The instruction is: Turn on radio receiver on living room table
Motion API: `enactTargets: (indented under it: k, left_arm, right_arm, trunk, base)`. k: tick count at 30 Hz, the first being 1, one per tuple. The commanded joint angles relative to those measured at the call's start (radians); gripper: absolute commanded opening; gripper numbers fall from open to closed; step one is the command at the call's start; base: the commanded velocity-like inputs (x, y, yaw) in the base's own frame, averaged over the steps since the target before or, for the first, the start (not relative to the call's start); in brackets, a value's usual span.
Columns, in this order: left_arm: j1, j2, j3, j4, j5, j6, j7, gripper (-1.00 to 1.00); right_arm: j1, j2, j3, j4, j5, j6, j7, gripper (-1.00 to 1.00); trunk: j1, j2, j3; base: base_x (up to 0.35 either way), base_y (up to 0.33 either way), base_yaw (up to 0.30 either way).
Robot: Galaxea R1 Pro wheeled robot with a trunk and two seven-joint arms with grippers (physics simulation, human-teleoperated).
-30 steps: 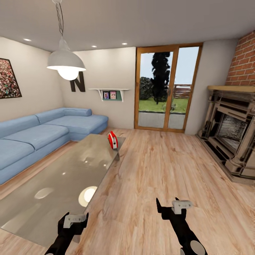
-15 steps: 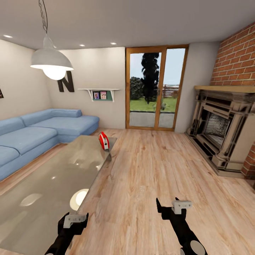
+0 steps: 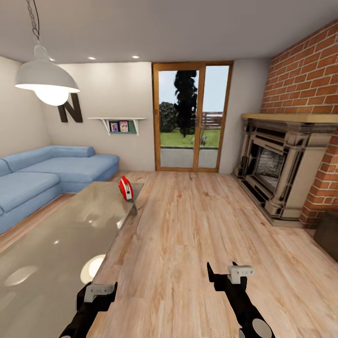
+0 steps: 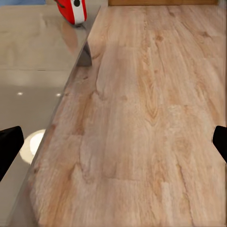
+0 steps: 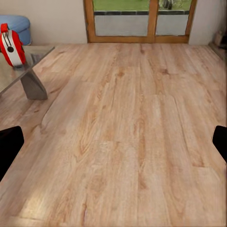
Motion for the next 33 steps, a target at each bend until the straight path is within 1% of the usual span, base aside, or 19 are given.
enactTargets:
  k: [1,11,24,28,29,32,33]
  left_arm:
    - [0.001,0.000,0.000,0.000,0.000,0.000,0.000,1.00]
    - [0.001,0.000,0.000,0.000,0.000,0.000,0.000,1.00]
    - [0.001,0.001,0.000,-0.003,-0.001,0.000,0.000,1.00]
    - [0.001,0.001,0.000,-0.006,-0.001,0.000,0.001,1.00]
    - [0.001,0.000,0.000,-0.009,-0.001,0.000,0.001,1.00]
    - [0.001,0.000,0.000,-0.008,-0.001,0.000,0.002,1.00]
    - [0.001,0.000,0.000,-0.007,0.000,0.000,0.002,1.00]
  right_arm:
    - [0.000,0.000,0.000,0.000,0.000,0.000,0.000,1.00]
    - [0.000,0.000,0.000,0.001,0.000,0.000,0.001,1.00]
    - [0.000,-0.002,0.000,0.007,0.000,0.007,-0.001,1.00]
    - [0.000,-0.004,-0.001,0.060,0.003,0.008,-0.003,1.00]
    - [0.000,-0.006,-0.003,0.130,0.005,0.009,-0.002,1.00]
    - [0.000,-0.009,-0.018,0.189,0.005,0.010,-0.002,1.00]
    - [0.000,-0.009,-0.032,0.219,0.005,0.010,-0.001,1.00]
  trunk:
    - [0.000,0.000,0.000]
    - [0.000,0.000,0.000]
    - [0.000,0.000,0.000]
    - [0.000,0.000,0.000]
    - [0.000,0.000,0.000]
    - [0.000,0.000,0.000]
    - [0.000,0.000,0.000]
  base:
    - [0.000,0.000,-0.184]
    - [0.000,0.000,-0.161]
    - [0.000,0.000,-0.016]
    - [0.000,0.000,0.000]
    - [0.000,0.000,0.000]
    - [0.000,0.000,0.000]
    - [0.000,0.000,0.000]
